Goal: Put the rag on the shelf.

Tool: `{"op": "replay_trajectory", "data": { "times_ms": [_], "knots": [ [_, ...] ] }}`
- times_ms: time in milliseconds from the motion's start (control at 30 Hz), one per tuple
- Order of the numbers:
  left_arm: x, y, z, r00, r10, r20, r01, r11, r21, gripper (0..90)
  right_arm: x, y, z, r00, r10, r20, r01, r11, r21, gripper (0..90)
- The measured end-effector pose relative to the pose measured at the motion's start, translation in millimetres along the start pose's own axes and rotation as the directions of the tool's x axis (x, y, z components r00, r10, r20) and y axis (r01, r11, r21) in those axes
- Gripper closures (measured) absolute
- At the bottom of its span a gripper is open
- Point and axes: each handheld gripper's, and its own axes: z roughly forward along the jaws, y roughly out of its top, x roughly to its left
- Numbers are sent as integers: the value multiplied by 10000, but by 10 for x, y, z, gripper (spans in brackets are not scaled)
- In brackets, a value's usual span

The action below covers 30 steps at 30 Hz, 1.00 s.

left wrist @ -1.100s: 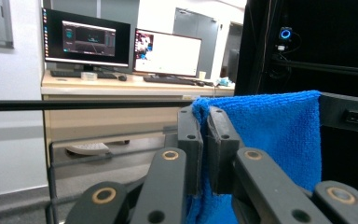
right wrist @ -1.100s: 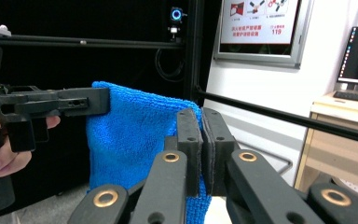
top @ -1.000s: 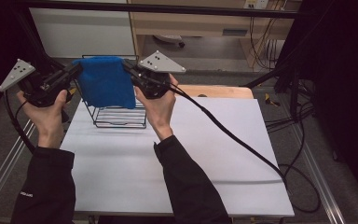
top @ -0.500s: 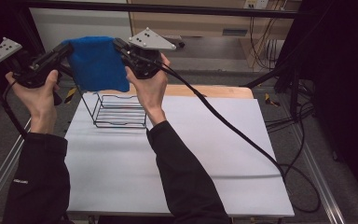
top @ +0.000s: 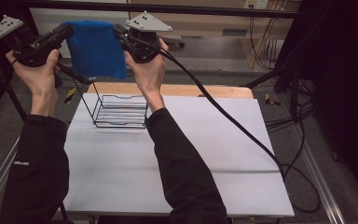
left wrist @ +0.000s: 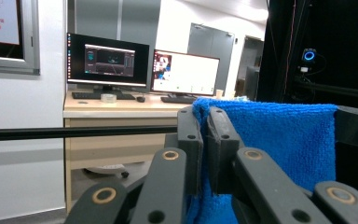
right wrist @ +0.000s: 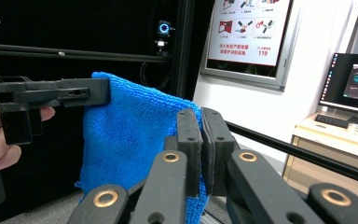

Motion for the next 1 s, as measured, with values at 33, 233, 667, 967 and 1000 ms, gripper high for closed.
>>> {"op": "replay_trajectory", "data": {
  "times_ms": [33,233,667,967,1000],
  "knots": [
    [7,10,19,10000,4,-47,-4,10000,18,852,-8,8,14,10000,13,20,-13,10000,6,878],
    [77,15,126,9999,-51,-102,51,10000,25,852,-73,2,118,9999,-20,126,19,10000,84,877],
    [204,-188,280,9996,221,-169,-216,9993,317,852,-205,-176,287,9991,-312,271,292,9969,733,877],
    [184,-480,77,9994,298,186,-308,9978,581,852,-165,-395,199,9998,40,-177,-19,9928,1194,876],
    [178,-505,57,9992,356,184,-368,9970,681,852,-157,-406,189,9998,-13,-178,36,9912,1326,876]
  ]
}}
